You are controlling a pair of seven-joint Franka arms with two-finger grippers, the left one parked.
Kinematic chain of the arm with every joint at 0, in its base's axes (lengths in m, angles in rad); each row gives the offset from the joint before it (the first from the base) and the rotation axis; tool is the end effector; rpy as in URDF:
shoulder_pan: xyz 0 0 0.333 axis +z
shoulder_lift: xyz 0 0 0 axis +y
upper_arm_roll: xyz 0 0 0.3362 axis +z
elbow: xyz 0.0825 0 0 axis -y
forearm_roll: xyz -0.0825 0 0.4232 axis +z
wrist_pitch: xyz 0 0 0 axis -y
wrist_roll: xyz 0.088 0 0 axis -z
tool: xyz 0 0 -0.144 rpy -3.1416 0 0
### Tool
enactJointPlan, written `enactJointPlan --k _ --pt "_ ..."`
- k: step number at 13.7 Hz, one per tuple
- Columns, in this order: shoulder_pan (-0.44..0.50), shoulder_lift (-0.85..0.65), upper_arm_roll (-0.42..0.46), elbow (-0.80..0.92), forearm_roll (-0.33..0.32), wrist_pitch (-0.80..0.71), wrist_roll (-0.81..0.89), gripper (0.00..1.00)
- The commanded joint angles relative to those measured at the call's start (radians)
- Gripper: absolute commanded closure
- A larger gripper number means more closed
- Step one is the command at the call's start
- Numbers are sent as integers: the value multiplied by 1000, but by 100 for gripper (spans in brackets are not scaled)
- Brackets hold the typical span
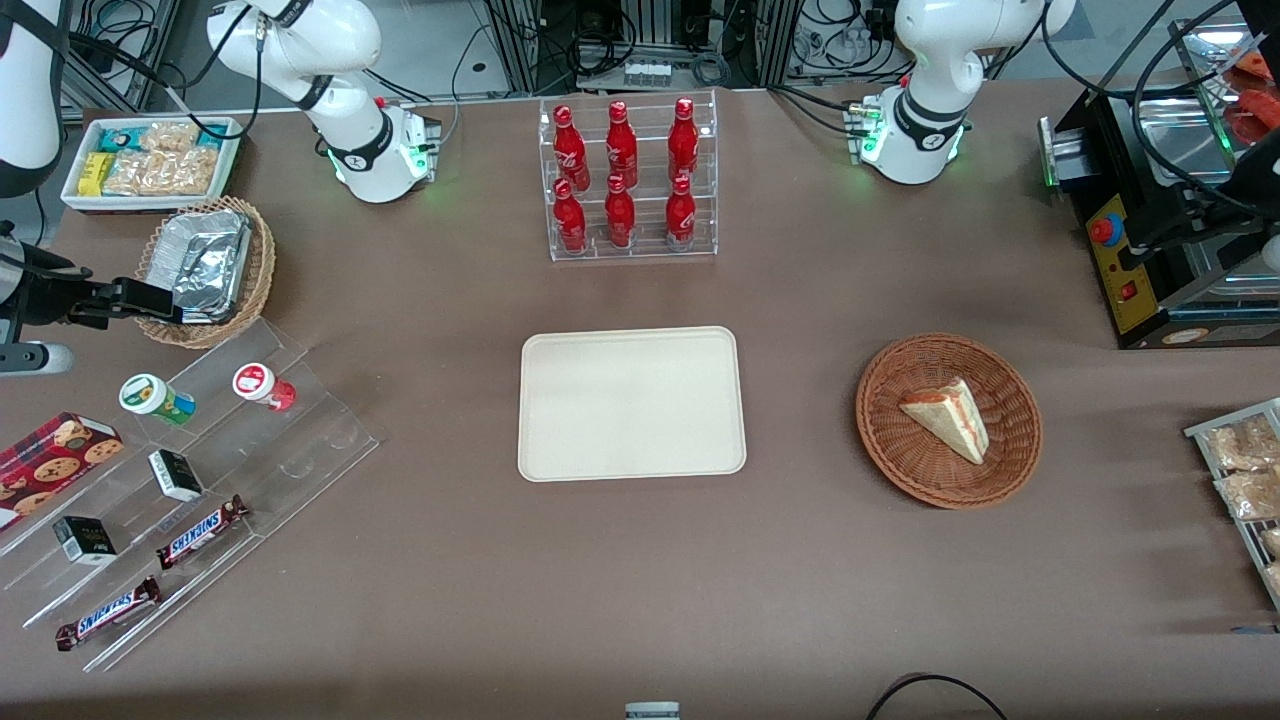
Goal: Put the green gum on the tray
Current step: 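Lower the right gripper toward the green gum bottle on the acrylic stand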
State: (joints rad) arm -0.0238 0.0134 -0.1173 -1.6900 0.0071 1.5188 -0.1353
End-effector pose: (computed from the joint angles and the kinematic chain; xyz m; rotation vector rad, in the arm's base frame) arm 0.5719 -0.0798 0.5362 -3.0979 0.0096 0.2827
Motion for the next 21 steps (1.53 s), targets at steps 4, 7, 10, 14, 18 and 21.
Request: enactJointPlan --k 4,7,10,14,18,21 --pt "4 28 -2 27 -30 -19 10 0" --pt "-10 57 -5 1 -18 41 3 0" --pt "-11 59 -12 -29 -18 96 -70 0" --pt "-62 66 -13 -92 -30 239 -372 0" --pt "-107 102 -13 -100 -30 308 -686 0" --pt "-143 102 -13 -167 -30 415 -861 0"
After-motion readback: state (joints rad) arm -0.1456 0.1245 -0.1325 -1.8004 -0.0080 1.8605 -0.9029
